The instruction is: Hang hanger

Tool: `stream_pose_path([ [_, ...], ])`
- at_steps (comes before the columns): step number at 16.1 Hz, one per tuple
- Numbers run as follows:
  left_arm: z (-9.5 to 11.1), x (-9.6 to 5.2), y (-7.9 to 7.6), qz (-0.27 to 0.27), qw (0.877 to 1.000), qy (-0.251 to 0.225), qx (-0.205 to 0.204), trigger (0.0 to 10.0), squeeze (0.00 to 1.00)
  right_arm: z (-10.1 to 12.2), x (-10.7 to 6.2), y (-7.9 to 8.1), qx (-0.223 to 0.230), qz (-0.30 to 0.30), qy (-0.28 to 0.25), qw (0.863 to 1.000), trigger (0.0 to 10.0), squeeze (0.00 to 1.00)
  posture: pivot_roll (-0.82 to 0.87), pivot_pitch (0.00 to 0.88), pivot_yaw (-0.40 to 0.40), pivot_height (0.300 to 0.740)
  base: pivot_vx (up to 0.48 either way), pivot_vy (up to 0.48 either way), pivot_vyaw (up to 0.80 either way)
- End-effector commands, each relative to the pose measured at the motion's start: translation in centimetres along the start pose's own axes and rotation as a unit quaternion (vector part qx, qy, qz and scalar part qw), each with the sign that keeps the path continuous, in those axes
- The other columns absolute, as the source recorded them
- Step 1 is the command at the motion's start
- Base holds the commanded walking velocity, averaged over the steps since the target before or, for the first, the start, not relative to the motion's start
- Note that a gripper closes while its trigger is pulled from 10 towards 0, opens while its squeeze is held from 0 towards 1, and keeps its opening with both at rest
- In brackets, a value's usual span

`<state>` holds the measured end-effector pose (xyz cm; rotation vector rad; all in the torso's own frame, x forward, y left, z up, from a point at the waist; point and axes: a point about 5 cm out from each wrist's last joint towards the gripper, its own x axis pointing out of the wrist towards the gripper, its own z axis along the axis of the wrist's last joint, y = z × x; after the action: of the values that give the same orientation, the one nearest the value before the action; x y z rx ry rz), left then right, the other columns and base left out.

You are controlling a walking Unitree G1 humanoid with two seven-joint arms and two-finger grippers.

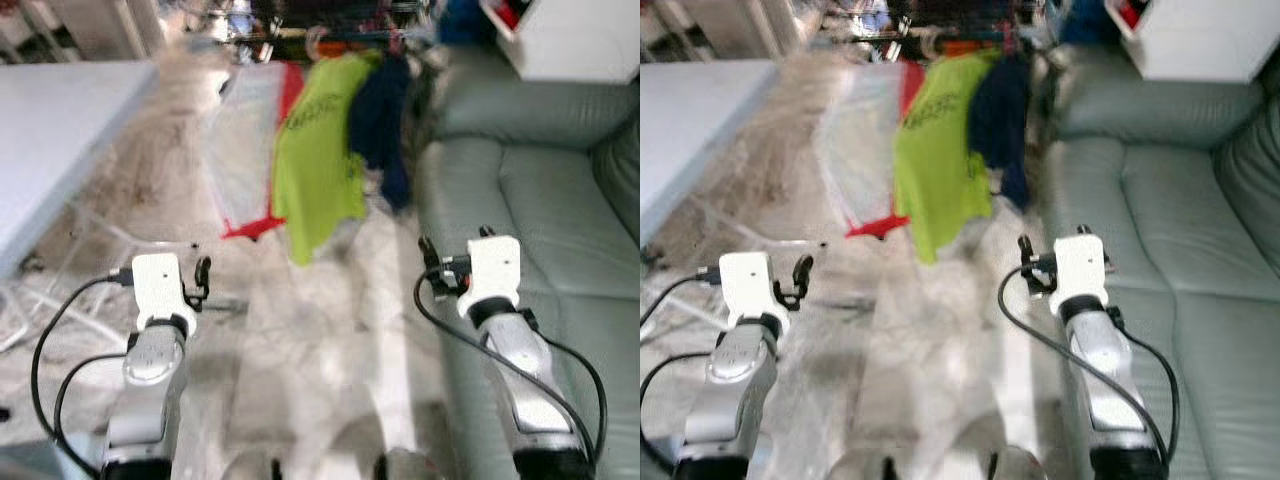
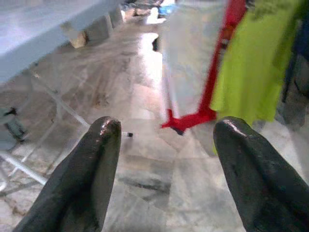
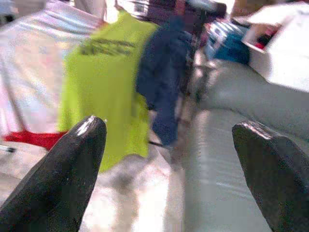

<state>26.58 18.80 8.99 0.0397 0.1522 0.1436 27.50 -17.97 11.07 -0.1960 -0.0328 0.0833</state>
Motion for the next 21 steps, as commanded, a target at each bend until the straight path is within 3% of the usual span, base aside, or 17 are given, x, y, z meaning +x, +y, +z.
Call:
stream_pose_path([
  [1, -0.5, -0.1, 1.0, 0.018, 1.0, 0.01, 0.007, 10.0, 1.0, 0.5, 0.3, 0.8, 0.008, 0.01, -0.011, 1.0, 10.0, 1.0, -0.02, 0.09, 0.037, 0.74, 0.0, 0.48, 0.49],
  [6, 0.0, -0.1, 0.3, 0.002, 1.0, -0.007, -0.009, 10.0, 1.0, 0.4, 0.4, 0.7, 0.018, 0.009, -0.011, 1.0, 10.0, 1.0, -0.02, 0.09, 0.034, 0.74, 0.0, 0.075, 0.47],
  [7, 0.1, -0.2, 0.1, -0.005, 1.0, -0.008, -0.003, 10.0, 1.0, 0.4, 0.4, 0.8, 0.005, 0.011, -0.008, 1.0, 10.0, 0.6, -0.02, 0.09, 0.034, 0.74, 0.0, 0.0, 0.0],
  [8, 0.0, -0.2, 0.1, -0.008, 1.0, -0.003, -0.003, 10.0, 0.0, 0.4, 0.5, 0.7, 0.0, 0.004, -0.008, 1.0, 10.0, 0.0, -0.02, 0.091, 0.036, 0.74, 0.0, 0.0, 0.0],
  [12, -0.1, -0.3, -0.2, -0.015, 1.0, -0.002, -0.008, 10.0, 0.0, -0.2, 0.6, -0.6, 0.002, -0.047, 0.013, 0.999, 10.0, 0.0, -0.02, 0.093, 0.04, 0.74, 0.0, 0.0, 0.0],
  [21, -0.3, -0.3, -0.7, -0.021, 1.0, 0.001, -0.005, 10.0, 0.0, -0.8, 0.8, -0.7, 0.007, -0.07, 0.035, 0.997, 10.0, 0.0, -0.01, 0.101, 0.039, 0.74, 0.0, 0.0, 0.0],
])
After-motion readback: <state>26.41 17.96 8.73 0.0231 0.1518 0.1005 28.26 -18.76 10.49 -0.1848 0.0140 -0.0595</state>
